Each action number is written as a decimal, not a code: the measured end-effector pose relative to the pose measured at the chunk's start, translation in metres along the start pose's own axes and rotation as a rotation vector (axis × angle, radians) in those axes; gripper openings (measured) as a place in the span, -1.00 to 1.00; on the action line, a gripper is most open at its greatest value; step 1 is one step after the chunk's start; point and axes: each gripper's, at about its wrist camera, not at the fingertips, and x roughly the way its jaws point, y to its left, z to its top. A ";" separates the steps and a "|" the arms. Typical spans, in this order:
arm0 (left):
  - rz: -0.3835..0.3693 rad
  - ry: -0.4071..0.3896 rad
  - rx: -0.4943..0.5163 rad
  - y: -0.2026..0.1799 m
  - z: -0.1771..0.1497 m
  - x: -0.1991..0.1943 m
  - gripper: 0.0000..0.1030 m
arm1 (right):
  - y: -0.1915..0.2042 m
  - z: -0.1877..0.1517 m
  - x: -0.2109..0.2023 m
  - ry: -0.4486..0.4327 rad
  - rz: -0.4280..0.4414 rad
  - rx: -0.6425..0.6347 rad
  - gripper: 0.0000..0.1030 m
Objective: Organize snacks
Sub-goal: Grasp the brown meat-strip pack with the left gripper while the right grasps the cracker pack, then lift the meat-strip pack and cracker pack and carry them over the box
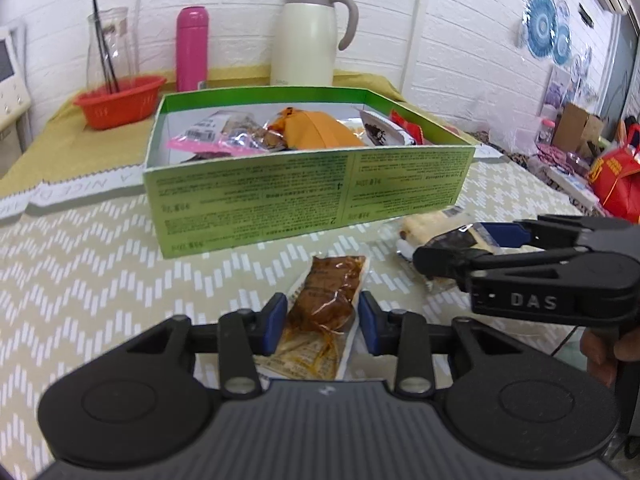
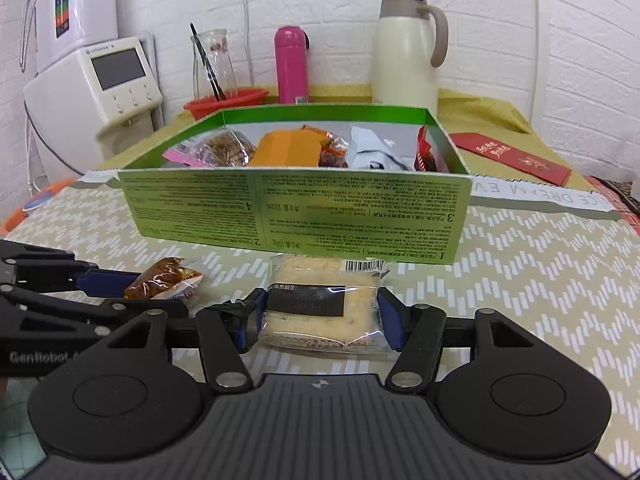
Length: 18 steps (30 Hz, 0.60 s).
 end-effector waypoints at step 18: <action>0.013 -0.359 -0.072 -0.021 0.063 -0.108 -0.31 | -0.011 0.047 -0.091 -0.315 -0.019 -0.010 0.90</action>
